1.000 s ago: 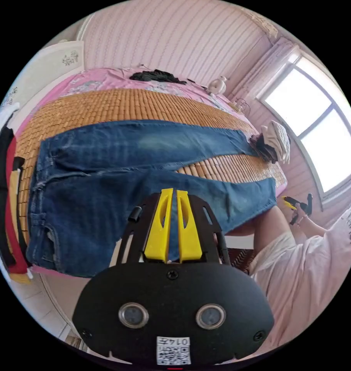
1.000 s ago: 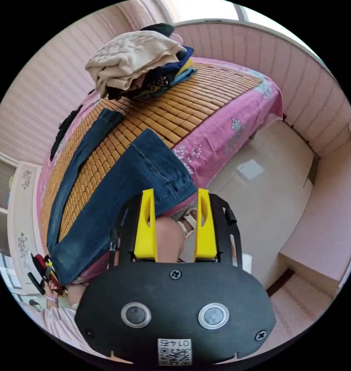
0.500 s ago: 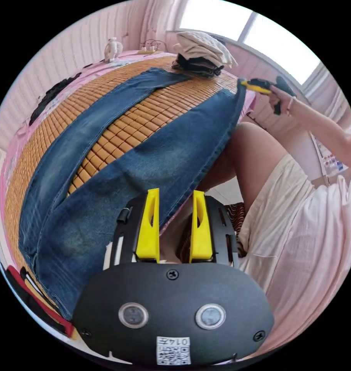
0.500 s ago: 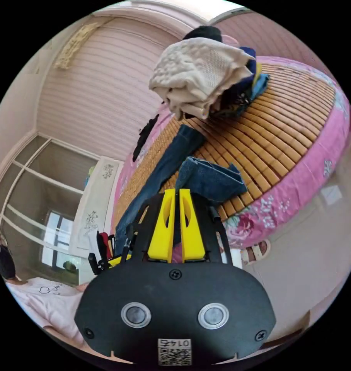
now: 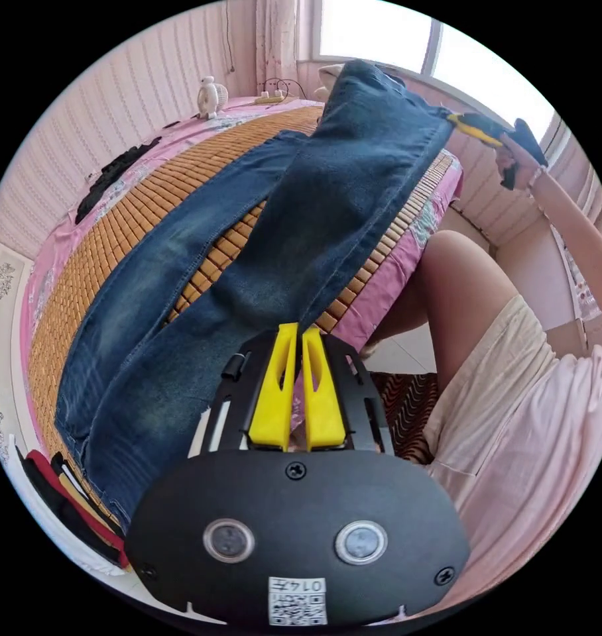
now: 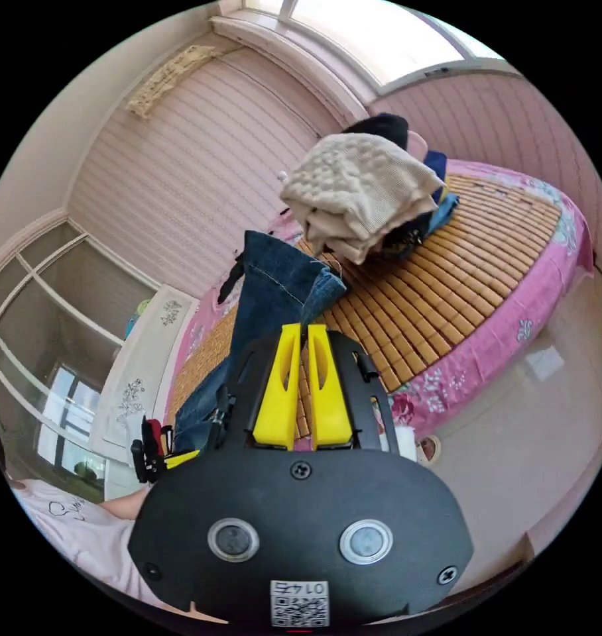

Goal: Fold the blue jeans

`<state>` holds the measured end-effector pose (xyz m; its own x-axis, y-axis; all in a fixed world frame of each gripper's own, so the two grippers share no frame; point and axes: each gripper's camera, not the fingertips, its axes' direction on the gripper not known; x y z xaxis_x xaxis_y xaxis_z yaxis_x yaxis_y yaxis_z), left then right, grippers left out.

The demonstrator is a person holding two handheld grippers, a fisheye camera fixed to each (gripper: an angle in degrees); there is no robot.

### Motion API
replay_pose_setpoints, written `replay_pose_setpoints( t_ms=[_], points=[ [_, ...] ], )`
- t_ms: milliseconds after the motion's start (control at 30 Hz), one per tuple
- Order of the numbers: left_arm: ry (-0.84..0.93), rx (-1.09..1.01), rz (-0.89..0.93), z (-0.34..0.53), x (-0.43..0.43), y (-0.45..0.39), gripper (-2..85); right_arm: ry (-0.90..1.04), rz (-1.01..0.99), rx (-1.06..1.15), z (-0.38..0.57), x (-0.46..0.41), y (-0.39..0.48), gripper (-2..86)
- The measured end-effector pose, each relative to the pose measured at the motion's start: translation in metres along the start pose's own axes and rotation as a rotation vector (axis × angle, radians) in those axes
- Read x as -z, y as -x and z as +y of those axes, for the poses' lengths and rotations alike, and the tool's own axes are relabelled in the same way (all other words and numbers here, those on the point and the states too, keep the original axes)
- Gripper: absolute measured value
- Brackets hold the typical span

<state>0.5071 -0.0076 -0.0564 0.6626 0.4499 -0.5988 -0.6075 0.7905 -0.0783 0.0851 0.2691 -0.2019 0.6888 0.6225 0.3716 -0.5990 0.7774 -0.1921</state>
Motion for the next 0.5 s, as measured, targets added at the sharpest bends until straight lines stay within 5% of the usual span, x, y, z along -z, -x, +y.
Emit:
replay_pose_setpoints(
  t_ms=[100, 300, 500],
  points=[
    [0.079, 0.100, 0.122, 0.012, -0.022, 0.010, 0.3, 0.073, 0.133, -0.089, 0.022, -0.016, -0.034, 1.1],
    [0.048, 0.135, 0.161, 0.040, -0.016, 0.020, 1.5, 0.021, 0.016, -0.032, 0.019, 0.006, -0.033, 1.2],
    [-0.032, 0.188, 0.281, 0.083, 0.012, 0.044, 5.1, 0.063, 0.119, 0.011, 0.015, 0.011, -0.025, 1.5]
  ],
)
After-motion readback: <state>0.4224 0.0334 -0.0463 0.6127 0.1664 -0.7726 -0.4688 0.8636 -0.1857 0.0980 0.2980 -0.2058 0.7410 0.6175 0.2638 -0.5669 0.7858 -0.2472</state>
